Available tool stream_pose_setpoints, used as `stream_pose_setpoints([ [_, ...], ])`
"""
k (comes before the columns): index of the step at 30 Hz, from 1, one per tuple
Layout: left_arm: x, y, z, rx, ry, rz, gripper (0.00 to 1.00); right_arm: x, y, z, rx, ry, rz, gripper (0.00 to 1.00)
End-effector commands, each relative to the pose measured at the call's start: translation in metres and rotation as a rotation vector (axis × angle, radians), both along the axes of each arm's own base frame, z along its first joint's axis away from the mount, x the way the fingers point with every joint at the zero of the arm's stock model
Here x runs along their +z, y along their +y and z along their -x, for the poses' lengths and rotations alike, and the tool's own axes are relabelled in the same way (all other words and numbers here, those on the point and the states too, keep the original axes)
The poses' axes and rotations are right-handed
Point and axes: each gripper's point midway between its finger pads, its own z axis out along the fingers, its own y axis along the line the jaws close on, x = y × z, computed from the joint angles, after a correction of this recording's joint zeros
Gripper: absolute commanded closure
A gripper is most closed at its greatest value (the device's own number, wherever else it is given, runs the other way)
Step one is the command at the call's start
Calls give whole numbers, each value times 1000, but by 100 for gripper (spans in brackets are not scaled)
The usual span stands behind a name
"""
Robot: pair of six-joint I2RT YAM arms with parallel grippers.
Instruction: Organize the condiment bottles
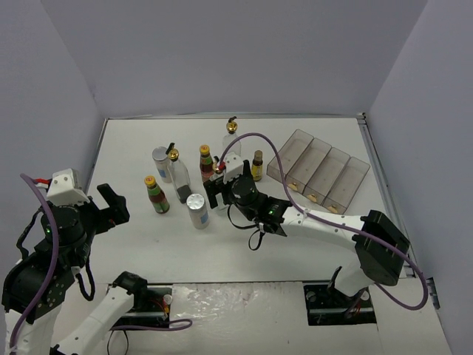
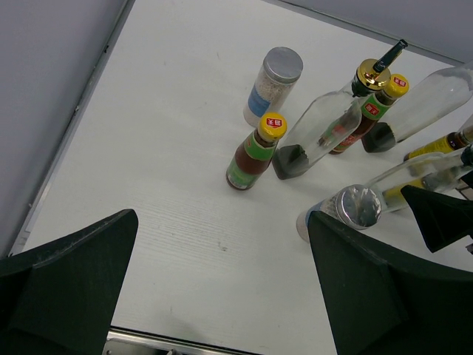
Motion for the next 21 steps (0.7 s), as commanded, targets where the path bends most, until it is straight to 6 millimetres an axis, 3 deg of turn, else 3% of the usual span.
stream_pose_setpoints([
  [1, 7, -5, -8, -6, -21, 16, 3, 42, 23, -10, -1, -68, -144, 1],
  [14, 5, -5, -8, -9, -19, 12, 3, 18, 23, -13, 2, -33, -136, 20],
  [21, 5, -6, -8, -17, -17, 15, 3, 9, 16, -16, -19, -28, -125, 42],
])
